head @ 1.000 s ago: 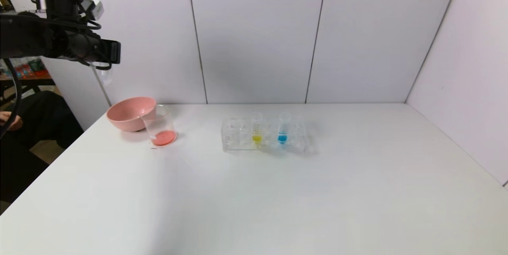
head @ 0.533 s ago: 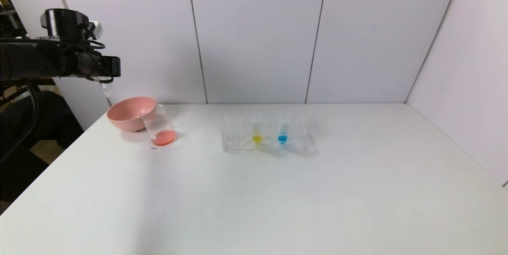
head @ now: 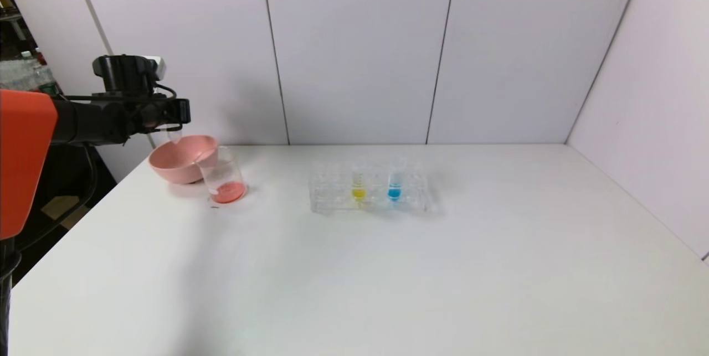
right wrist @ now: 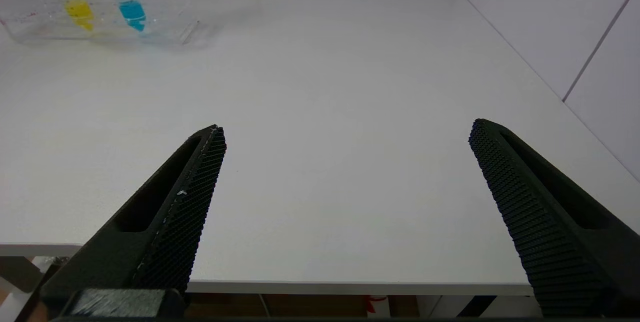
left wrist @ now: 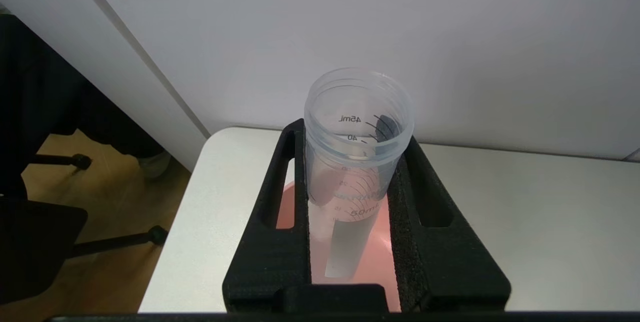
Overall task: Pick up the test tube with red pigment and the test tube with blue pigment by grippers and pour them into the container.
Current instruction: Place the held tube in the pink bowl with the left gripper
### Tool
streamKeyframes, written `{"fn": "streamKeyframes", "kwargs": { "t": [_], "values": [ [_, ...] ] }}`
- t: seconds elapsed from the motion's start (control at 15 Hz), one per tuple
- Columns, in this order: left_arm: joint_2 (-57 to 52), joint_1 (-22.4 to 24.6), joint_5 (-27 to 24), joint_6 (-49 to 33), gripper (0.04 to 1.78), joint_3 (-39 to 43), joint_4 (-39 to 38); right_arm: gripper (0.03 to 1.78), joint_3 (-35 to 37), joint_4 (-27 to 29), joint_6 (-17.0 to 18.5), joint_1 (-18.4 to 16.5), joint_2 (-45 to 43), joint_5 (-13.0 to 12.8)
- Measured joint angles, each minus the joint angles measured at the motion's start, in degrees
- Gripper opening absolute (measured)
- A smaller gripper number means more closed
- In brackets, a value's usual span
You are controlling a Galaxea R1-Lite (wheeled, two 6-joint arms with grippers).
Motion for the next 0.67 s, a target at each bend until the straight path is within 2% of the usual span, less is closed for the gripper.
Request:
{"fn": "streamKeyframes", "kwargs": {
  "t": [0.67],
  "values": [
    [2.4, 0.4, -0.5, 0.2, 0.5, 1.8, -0.8, 1.77, 0.0, 0.0, 0.0, 0.0, 0.0, 0.0]
  ]
}}
